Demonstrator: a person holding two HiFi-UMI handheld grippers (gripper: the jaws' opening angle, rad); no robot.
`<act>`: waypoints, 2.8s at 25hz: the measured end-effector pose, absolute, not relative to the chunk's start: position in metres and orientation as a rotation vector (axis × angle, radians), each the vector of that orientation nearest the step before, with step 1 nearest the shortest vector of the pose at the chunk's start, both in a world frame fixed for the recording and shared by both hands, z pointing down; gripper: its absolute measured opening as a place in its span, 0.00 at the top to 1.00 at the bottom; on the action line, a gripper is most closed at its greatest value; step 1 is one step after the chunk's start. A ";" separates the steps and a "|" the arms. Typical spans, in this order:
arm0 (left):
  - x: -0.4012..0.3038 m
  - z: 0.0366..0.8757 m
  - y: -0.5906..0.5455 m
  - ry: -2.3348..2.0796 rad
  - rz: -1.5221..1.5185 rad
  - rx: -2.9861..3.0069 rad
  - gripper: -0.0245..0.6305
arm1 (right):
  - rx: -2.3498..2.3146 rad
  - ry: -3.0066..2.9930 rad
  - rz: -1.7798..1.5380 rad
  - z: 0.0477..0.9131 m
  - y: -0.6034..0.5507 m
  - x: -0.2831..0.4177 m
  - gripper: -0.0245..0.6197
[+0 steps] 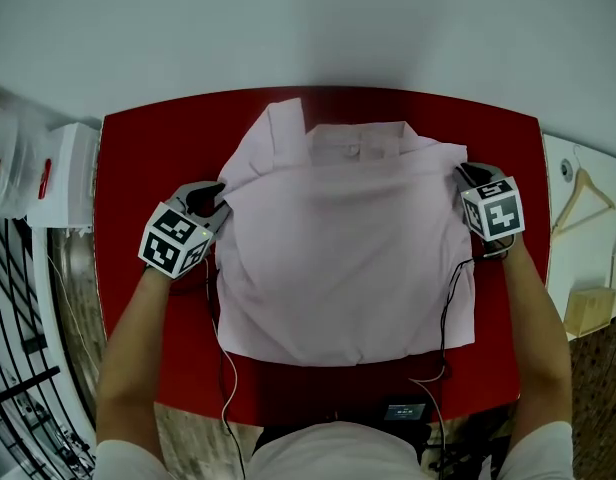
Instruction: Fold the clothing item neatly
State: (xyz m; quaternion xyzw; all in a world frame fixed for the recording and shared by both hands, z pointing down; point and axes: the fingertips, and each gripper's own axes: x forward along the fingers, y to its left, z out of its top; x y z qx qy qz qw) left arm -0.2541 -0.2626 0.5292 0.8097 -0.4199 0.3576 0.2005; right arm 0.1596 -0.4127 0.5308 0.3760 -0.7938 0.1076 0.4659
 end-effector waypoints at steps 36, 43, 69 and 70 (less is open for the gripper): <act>-0.245 0.532 -0.311 -1.188 1.031 2.141 0.94 | 0.777 -1.961 0.201 0.538 -0.404 0.111 0.93; -0.358 0.511 -0.304 -1.636 0.574 1.842 0.95 | 0.934 -1.974 0.282 0.529 -0.413 0.148 0.93; -0.346 0.514 -0.262 -1.509 0.507 1.909 0.81 | 0.996 -2.073 0.414 0.505 -0.385 0.186 0.73; -0.339 0.513 -0.254 -1.490 0.502 1.918 0.81 | 0.977 -2.075 0.429 0.505 -0.374 0.188 0.73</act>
